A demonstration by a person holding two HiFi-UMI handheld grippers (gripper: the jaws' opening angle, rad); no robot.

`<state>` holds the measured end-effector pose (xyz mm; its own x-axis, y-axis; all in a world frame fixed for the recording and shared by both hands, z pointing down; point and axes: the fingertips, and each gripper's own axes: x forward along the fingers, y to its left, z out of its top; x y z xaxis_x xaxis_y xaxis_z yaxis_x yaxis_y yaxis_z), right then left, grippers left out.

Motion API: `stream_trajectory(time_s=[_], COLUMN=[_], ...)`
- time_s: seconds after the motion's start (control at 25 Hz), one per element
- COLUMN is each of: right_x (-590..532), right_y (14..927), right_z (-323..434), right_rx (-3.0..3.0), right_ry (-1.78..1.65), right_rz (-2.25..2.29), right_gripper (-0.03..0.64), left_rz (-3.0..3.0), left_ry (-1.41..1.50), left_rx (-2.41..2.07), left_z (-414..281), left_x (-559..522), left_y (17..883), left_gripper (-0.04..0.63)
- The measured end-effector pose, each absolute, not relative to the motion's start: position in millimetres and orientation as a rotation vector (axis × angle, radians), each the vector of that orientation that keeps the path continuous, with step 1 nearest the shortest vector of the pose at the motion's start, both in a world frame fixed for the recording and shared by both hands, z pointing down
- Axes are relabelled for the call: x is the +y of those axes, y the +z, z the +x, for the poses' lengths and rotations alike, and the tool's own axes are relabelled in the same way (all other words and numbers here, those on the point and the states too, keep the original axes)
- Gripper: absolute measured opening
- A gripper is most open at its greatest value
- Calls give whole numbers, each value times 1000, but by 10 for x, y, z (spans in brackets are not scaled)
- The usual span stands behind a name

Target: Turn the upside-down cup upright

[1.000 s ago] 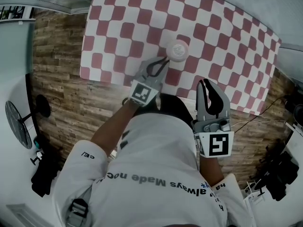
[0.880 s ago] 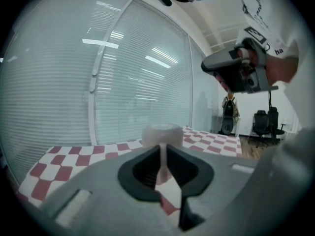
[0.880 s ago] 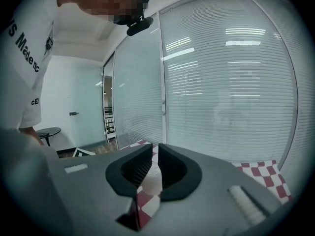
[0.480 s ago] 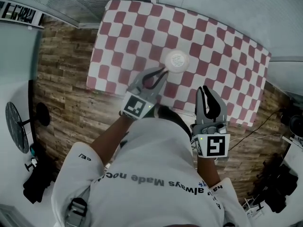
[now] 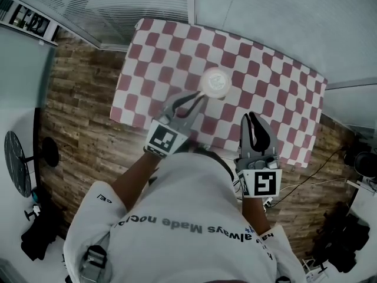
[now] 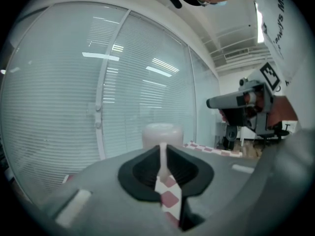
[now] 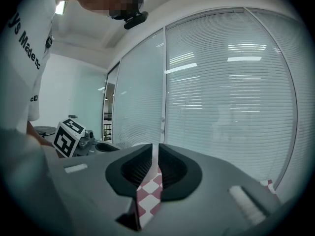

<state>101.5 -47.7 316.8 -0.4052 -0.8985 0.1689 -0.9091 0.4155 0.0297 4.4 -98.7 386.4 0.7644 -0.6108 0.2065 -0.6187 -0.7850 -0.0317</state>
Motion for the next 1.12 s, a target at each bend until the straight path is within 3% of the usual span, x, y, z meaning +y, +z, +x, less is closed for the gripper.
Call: stream_trajectory(time_s=[0.48,1.12], right_x=[-493,-551], right_y=[3195,3252], right_z=[927,851], right_rx=[-2493,-2466], right_ry=[86,65], right_rz=[1610,1589], right_gripper=[40,43], left_rz=[3018,3210], left_ry=[602,1358], left_rx=[-1036,-999], left_z=[34,114], left_x=[-977,-942], left_y=[3919,3984], left_gripper=[40,40])
